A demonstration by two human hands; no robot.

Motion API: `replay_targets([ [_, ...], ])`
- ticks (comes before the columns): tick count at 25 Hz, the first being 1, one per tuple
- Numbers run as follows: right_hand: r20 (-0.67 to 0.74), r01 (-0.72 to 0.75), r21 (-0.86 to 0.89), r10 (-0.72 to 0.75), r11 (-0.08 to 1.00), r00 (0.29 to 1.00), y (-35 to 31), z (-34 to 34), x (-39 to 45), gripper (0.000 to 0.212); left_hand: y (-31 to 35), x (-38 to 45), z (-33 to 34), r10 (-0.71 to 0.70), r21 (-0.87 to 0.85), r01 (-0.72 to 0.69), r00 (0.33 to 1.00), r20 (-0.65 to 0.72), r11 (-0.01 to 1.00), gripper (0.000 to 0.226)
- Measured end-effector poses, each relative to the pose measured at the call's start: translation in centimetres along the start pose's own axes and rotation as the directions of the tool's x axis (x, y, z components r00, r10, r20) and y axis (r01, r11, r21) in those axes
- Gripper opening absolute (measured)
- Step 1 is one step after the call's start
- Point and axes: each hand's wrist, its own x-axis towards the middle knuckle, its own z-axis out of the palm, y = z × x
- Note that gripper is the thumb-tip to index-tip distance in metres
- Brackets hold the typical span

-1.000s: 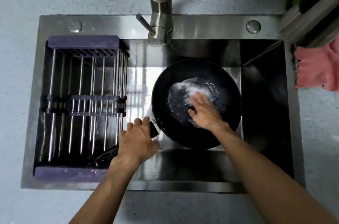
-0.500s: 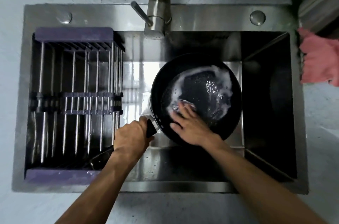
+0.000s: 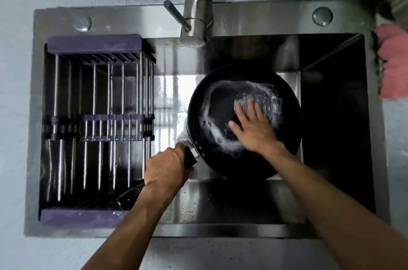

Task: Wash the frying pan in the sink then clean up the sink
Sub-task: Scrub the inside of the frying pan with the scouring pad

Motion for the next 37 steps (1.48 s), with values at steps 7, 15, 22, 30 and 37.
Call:
replay_targets([
  [7,-0.114,-0.018,0.107,0.03,0.994,0.993,-0.8,0.1,2.0,0.064,0.0,0.2,0.4,-0.008,-0.008,0.008,1.0,-0.009,1.0,0.048],
  [15,-0.123,0.016,0.104,-0.003,0.994,0.992,-0.1,1.0,2.5,0.066,-0.1,0.4,0.5,-0.012,-0.017,0.012,1.0,0.018,1.0,0.05],
  [22,-0.194,0.087,0.075,-0.071,0.993,0.978,-0.3,0.7,4.1,0.063,0.0,0.4,0.6,0.0,-0.028,0.001,1.0,0.026,1.0,0.047],
  [30,-0.386,0.057,0.232,0.038,0.971,0.922,-3.4,0.1,5.7,0.067,0.1,0.3,0.5,0.014,-0.009,-0.014,1.0,-0.005,1.0,0.044],
  [37,-0.359,0.058,0.264,0.042,0.963,0.932,-4.7,1.7,5.3,0.071,0.0,0.1,0.4,0.028,-0.004,-0.028,1.0,0.004,1.0,0.044],
])
